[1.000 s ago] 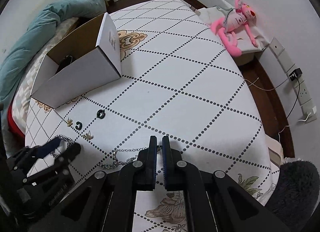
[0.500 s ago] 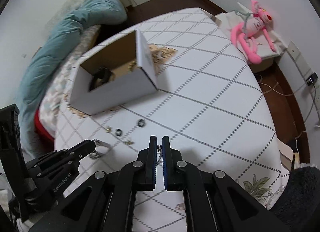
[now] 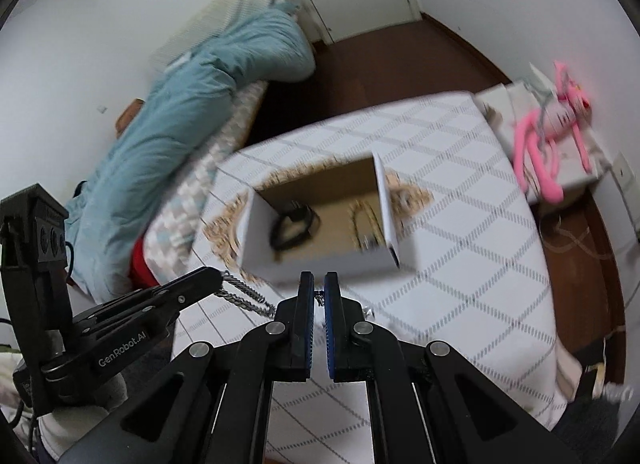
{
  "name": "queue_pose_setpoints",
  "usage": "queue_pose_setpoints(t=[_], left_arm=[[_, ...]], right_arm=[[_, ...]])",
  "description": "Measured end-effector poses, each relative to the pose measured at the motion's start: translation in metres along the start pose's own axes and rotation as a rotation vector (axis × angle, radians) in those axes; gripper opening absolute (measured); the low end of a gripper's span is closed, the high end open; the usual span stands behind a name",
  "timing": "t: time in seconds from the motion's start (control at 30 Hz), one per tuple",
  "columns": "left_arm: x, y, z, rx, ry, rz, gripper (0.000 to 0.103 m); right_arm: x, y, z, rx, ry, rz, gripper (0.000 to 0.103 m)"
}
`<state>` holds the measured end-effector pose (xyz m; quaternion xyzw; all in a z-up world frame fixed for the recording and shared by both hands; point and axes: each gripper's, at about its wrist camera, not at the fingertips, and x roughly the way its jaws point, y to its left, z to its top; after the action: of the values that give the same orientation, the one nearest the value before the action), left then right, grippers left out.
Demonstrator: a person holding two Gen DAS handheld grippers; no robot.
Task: Organize jewelry
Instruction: 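Carry both silver chains into the box and open both tools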
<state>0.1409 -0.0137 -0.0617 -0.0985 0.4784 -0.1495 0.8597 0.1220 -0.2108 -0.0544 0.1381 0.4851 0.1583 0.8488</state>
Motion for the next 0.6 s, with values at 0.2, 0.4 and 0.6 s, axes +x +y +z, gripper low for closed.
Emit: queue_pose_setpoints(t=[0.2, 0.4, 0.6], left_arm=[[0.013, 0.010, 0.038, -0.005, 0.001, 0.008, 0.002], [0.051, 0.034, 0.048, -0.051, 0.083, 0.008, 0.002], [0.071, 0.048, 0.045, -0.088, 0.154, -0.010, 0.002]], right_arm=[[0.002, 0.018, 0.051, -0.055, -0.035, 0.004, 0.005], [0.038, 0.023, 0.084, -0.088, 0.016, -0.010, 0.005], [0.086, 0.021, 0.096, -0.088, 0.101, -0.009, 0.005]])
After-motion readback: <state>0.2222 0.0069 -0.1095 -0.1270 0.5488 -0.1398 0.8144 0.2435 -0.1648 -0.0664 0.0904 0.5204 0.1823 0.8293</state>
